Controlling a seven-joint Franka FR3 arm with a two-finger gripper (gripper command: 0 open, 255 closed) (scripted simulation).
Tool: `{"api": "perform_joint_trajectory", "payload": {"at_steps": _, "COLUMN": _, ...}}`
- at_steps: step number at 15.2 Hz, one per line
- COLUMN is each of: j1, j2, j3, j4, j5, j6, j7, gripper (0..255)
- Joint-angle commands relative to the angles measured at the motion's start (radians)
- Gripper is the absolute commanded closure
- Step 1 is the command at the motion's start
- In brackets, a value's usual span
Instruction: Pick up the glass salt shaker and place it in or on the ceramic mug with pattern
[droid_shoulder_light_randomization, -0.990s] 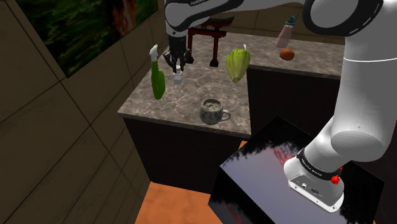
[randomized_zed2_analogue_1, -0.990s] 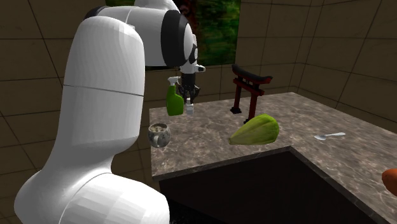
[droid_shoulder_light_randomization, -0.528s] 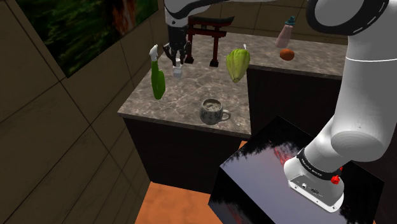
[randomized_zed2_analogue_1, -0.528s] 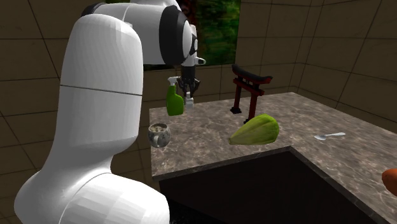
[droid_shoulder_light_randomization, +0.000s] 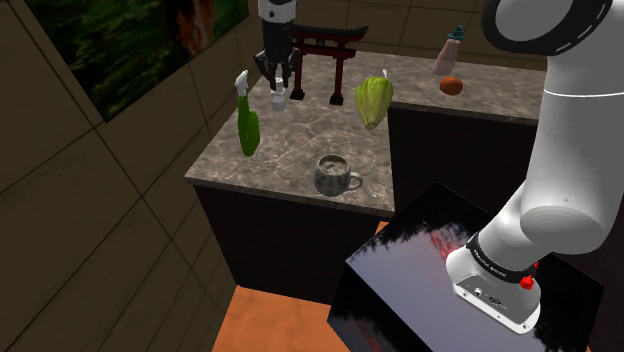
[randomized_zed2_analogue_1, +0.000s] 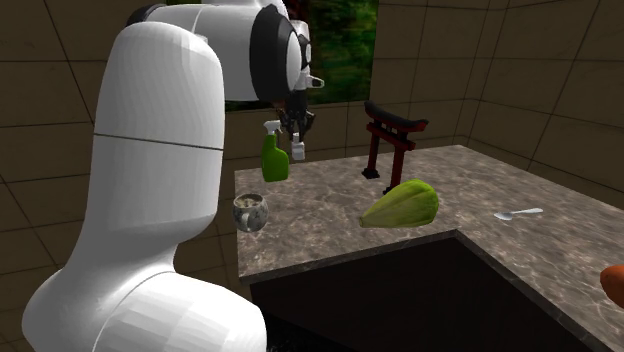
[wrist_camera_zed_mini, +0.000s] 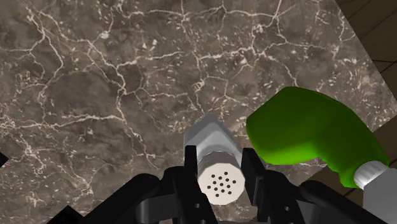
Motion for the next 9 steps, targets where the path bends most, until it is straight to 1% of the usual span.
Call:
{"api": "perform_joint_trajectory", "payload": {"at_steps": 1, "j1": 0.002, "j2": -0.003, "j3": 0.001, "j4": 0.021, "j5": 0.000, "j6": -0.024, "j7": 0.002, "gripper": 255}}
{"api": "perform_joint_trajectory", "payload": {"at_steps": 9, "j1": 0.008, "j2": 0.014, "j3": 0.002, "j4": 0.154, "j5": -0.002, "j6": -0.141, "j7": 0.003, "gripper": 255}}
